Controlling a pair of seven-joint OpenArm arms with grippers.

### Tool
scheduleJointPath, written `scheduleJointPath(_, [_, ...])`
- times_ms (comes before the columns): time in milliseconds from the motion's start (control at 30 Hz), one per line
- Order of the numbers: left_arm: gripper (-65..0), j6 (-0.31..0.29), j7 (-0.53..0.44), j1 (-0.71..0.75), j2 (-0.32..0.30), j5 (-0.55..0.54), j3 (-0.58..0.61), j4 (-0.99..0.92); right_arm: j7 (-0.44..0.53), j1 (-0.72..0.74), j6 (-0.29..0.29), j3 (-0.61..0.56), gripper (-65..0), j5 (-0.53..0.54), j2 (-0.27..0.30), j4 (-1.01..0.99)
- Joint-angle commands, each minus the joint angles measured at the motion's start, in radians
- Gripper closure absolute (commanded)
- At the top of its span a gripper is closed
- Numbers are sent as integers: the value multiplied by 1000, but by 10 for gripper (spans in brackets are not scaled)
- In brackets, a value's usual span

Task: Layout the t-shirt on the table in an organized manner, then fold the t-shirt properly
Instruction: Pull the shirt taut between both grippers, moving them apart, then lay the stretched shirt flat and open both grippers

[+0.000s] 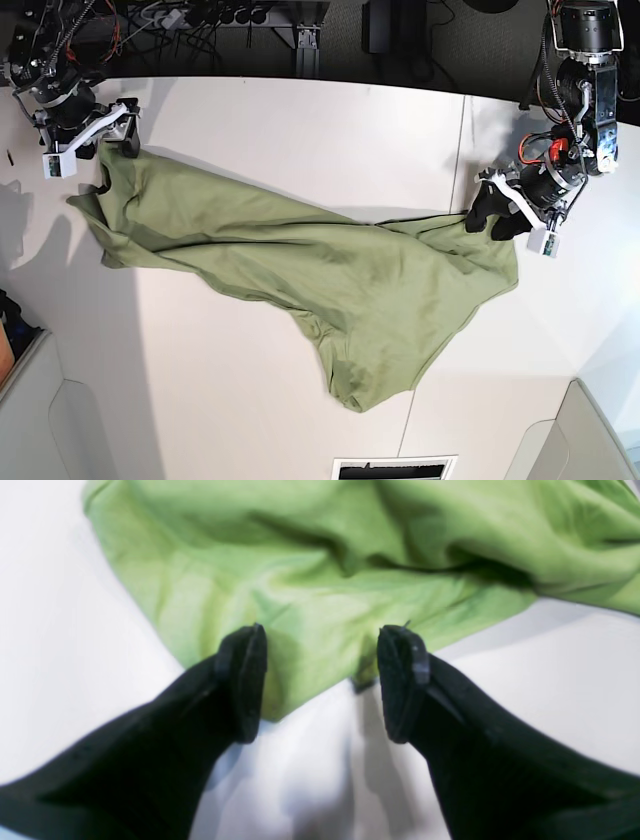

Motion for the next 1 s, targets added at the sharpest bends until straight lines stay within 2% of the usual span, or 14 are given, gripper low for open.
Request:
scheduleJointPath(0, [-350, 22, -44, -14, -12, 10, 17, 12, 11, 2, 21, -3, -444, 23, 11, 13])
scheduleJointPath(67, [-207, 53, -80, -17, -12, 71, 56, 12, 11, 2, 40, -13, -374, 40, 11, 14])
scheduleJointPath(133, [-27, 52, -99, -16, -12, 116, 76, 12, 5, 2, 43, -16, -168, 47, 10, 17])
scheduleJointPath(167, [0, 52, -98, -16, -13, 123, 79, 12, -2, 2, 42, -16, -41, 50, 11, 19])
scheduleJointPath(200, [0, 56, -98, -16, -14, 126, 77, 12, -14, 2, 42, -16, 0, 51, 11, 23])
scheduleJointPath(333, [0, 82, -96, -16, -58, 103, 72, 38, -70, 1, 47, -15, 0, 90, 11, 82])
scheduleJointPath(467, [0, 69, -21, -16, -114, 45, -6, 147, -123, -5, 88, 11, 0, 156, 11, 227])
scheduleJointPath(633, [0, 69, 3, -17, -197, -77, -123, 267, -78, 4, 87, 84, 0, 190, 12, 376])
scheduleJointPath(700, [0, 69, 1, -26, -225, -100, -132, 271, -55, 27, 82, 101, 0, 189, 14, 383])
scheduleJointPath(800, [0, 61, 1, -46, -228, -97, -109, 253, -77, 79, 76, 101, 0, 175, 13, 344])
scheduleJointPath(833, [0, 61, -2, -53, -227, -97, -88, 241, -82, 96, 76, 98, -48, 176, 13, 322])
scheduleJointPath(900, [0, 62, -8, -68, -222, -93, -34, 210, -89, 120, 73, 93, -291, 176, 13, 271])
scheduleJointPath(933, [0, 62, -9, -73, -214, -82, -9, 194, -91, 125, 68, 89, -381, 178, 14, 246])
scheduleJointPath(967, [0, 62, -9, -79, -206, -64, 18, 177, -98, 125, 68, 87, -427, 180, 13, 226])
